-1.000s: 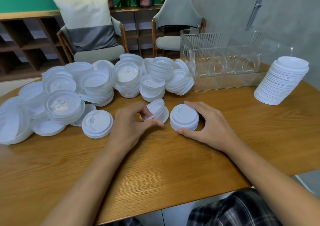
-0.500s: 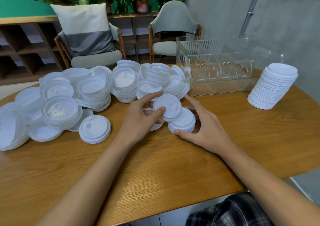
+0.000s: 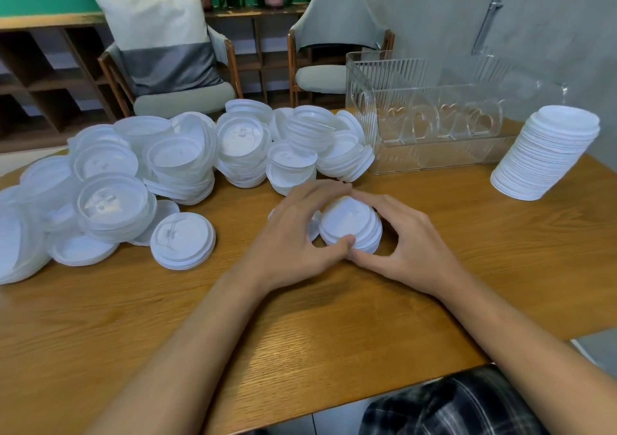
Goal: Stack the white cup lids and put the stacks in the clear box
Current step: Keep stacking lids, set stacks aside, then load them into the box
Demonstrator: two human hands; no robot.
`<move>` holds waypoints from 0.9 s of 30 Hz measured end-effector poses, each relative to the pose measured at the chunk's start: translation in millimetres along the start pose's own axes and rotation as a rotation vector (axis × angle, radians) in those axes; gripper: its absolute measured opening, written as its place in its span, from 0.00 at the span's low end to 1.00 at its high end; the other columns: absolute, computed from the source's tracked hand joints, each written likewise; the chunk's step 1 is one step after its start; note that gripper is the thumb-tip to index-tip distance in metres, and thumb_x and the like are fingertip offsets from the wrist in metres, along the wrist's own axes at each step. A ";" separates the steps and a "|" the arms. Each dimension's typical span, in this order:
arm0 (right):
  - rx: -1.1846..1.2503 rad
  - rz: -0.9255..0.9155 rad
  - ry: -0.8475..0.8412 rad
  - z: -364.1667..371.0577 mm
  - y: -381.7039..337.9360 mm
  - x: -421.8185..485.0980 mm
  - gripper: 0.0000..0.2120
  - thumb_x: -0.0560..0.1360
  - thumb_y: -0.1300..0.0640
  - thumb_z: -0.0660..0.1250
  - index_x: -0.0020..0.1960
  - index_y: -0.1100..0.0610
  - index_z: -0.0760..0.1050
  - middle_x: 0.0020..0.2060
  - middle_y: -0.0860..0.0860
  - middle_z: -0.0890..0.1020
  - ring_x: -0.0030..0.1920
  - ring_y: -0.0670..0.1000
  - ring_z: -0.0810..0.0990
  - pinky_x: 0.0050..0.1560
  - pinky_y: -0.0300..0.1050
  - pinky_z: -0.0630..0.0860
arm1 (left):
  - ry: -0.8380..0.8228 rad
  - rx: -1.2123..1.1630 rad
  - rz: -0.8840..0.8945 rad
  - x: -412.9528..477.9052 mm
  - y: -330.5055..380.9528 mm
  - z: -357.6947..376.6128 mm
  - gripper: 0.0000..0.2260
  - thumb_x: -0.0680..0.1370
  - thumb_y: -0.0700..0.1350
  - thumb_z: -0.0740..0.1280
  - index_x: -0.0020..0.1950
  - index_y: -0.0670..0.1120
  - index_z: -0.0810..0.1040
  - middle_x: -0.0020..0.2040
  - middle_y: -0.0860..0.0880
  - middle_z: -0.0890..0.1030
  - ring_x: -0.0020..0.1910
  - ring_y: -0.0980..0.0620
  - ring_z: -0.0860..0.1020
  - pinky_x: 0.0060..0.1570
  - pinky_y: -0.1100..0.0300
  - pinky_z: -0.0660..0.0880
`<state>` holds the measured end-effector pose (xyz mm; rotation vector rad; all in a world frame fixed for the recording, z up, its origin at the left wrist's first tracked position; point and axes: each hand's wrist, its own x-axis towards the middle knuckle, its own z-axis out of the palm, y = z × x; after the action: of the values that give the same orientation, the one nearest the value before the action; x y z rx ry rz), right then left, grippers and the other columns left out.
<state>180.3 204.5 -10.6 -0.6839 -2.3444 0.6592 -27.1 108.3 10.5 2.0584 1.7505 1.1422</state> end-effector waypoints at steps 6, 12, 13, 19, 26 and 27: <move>0.012 0.008 -0.024 -1.4 -0.9 0.2 0.44 0.70 0.36 0.78 0.80 0.48 0.66 0.72 0.40 0.75 0.71 0.38 0.73 0.70 0.35 0.70 | 0.069 -0.022 -0.077 0.1 2.7 0.2 0.31 0.71 0.57 0.80 0.72 0.54 0.77 0.58 0.60 0.81 0.58 0.62 0.78 0.58 0.72 0.70; 0.006 -0.025 -0.012 1.7 3.3 -0.2 0.40 0.70 0.41 0.81 0.77 0.50 0.71 0.65 0.43 0.79 0.66 0.43 0.77 0.66 0.42 0.74 | 0.107 0.213 -0.219 4.9 13.0 11.0 0.34 0.64 0.81 0.66 0.54 0.56 0.81 0.47 0.60 0.77 0.50 0.58 0.77 0.55 0.50 0.75; 0.012 -0.022 -0.008 1.8 3.0 0.0 0.39 0.70 0.41 0.80 0.76 0.50 0.71 0.65 0.43 0.79 0.66 0.42 0.77 0.65 0.41 0.74 | 0.089 0.224 -0.200 3.9 12.6 9.7 0.34 0.64 0.81 0.66 0.57 0.57 0.81 0.50 0.61 0.78 0.53 0.58 0.76 0.58 0.49 0.74; 0.006 -0.013 -0.022 0.7 0.4 0.4 0.40 0.71 0.37 0.77 0.77 0.49 0.70 0.67 0.42 0.77 0.68 0.42 0.76 0.68 0.44 0.74 | -0.028 -0.033 -0.169 -1.6 4.9 -4.4 0.30 0.71 0.58 0.79 0.71 0.56 0.78 0.64 0.63 0.81 0.65 0.64 0.76 0.71 0.50 0.72; 0.003 0.028 -0.018 2.0 0.1 1.0 0.50 0.65 0.29 0.76 0.80 0.51 0.66 0.69 0.44 0.77 0.69 0.43 0.75 0.69 0.45 0.74 | 0.164 0.111 -0.187 4.1 10.3 15.2 0.26 0.64 0.72 0.74 0.52 0.56 0.81 0.45 0.60 0.77 0.43 0.62 0.75 0.52 0.53 0.74; -0.001 0.028 -0.019 2.2 0.7 0.9 0.50 0.65 0.29 0.76 0.80 0.51 0.67 0.68 0.43 0.77 0.68 0.42 0.75 0.68 0.44 0.74 | 0.181 0.126 -0.188 4.2 10.9 16.7 0.27 0.64 0.72 0.75 0.51 0.55 0.80 0.44 0.59 0.77 0.43 0.63 0.74 0.52 0.52 0.73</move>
<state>178.4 204.9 -12.1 -0.7147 -2.3572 0.6794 -7.9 114.4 7.5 1.8571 2.1008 1.2213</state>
